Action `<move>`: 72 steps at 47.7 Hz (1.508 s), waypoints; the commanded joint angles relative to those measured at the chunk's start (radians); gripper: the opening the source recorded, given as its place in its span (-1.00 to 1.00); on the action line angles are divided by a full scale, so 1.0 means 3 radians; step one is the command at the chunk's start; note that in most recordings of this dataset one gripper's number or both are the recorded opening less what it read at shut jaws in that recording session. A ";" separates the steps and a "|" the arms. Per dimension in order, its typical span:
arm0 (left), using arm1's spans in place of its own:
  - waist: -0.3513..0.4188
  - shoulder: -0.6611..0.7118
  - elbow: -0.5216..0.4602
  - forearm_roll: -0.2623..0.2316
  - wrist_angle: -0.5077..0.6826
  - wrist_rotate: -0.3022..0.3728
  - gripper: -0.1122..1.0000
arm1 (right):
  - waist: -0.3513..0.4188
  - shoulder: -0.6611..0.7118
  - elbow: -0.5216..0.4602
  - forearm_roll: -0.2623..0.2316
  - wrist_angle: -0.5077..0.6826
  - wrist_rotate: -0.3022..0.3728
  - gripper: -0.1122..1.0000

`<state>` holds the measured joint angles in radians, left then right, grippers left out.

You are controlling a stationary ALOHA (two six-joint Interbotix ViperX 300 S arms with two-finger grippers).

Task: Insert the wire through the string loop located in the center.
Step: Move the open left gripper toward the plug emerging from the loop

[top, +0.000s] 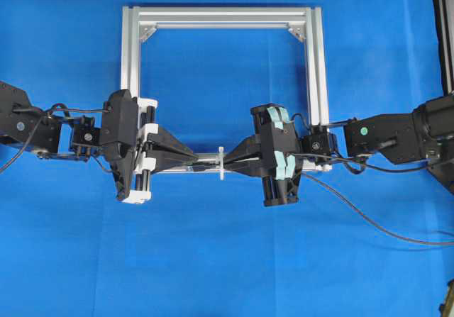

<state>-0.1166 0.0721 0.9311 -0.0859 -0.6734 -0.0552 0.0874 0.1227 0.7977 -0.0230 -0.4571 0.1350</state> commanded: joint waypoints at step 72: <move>0.0031 0.0031 -0.0159 0.0010 0.0215 0.0010 0.87 | 0.0005 -0.0046 -0.0041 0.0000 -0.0020 -0.0005 -0.84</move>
<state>-0.1104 0.0782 0.9050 -0.0859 -0.6090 -0.0537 0.0890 0.1227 0.7977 -0.0230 -0.4571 0.1350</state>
